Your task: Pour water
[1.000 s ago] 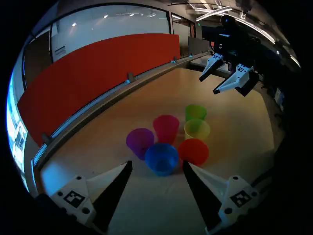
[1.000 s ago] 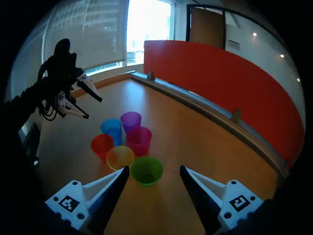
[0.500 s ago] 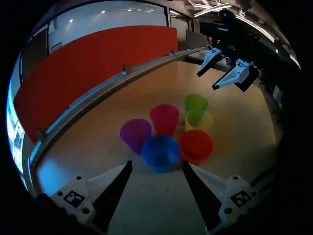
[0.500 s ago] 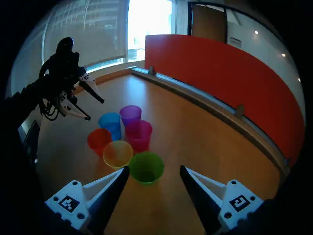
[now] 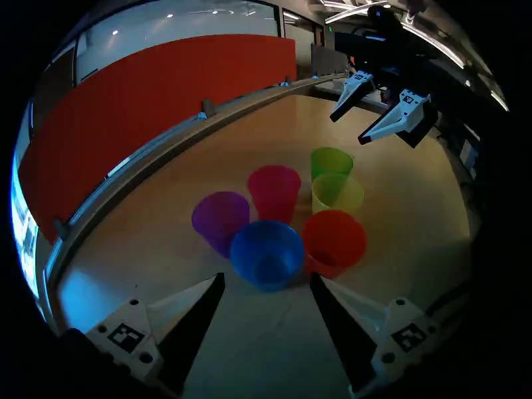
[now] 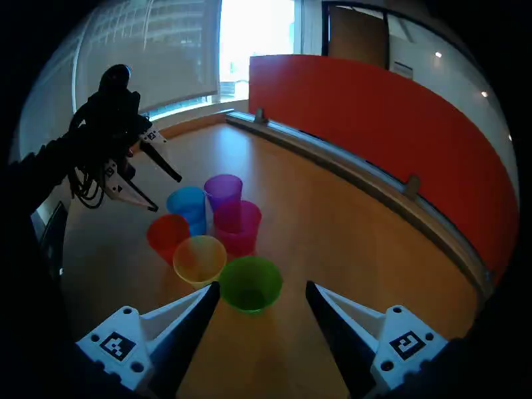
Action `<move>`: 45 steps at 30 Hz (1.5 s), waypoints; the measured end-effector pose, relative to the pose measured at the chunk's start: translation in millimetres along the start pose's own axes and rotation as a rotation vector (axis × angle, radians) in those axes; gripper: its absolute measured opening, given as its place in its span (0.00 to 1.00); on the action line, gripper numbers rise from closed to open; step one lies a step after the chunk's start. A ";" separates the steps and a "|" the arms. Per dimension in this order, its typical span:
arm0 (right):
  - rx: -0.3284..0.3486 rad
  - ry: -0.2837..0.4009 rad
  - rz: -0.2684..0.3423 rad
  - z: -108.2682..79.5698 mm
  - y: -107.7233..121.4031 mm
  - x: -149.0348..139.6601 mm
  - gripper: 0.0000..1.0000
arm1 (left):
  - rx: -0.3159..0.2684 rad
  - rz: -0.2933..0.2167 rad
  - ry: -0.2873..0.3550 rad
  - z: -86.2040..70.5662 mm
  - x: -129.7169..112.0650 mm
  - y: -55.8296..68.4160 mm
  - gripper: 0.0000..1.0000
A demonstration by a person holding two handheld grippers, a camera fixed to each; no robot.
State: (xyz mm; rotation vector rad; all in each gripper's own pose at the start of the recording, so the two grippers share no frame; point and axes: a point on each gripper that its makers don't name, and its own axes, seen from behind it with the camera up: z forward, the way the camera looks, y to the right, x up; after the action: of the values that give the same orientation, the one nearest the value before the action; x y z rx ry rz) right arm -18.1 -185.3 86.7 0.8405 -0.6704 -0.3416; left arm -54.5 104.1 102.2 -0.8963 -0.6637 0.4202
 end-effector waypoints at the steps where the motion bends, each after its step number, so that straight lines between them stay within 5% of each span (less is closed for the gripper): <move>1: 0.001 -0.001 0.000 0.5 -0.1 -0.3 1.00 | -0.002 0.000 -0.002 1.7 -0.7 0.4 0.95; 45: 0.025 -0.026 -0.005 14.5 2.4 -12.9 1.00 | -0.027 0.002 0.017 48.8 6.5 1.1 0.96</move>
State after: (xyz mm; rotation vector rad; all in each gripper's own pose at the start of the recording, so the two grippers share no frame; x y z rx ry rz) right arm -37.3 -185.3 90.3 0.8633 -0.6981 -0.3497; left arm -83.2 136.6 125.4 -0.9255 -0.6540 0.4061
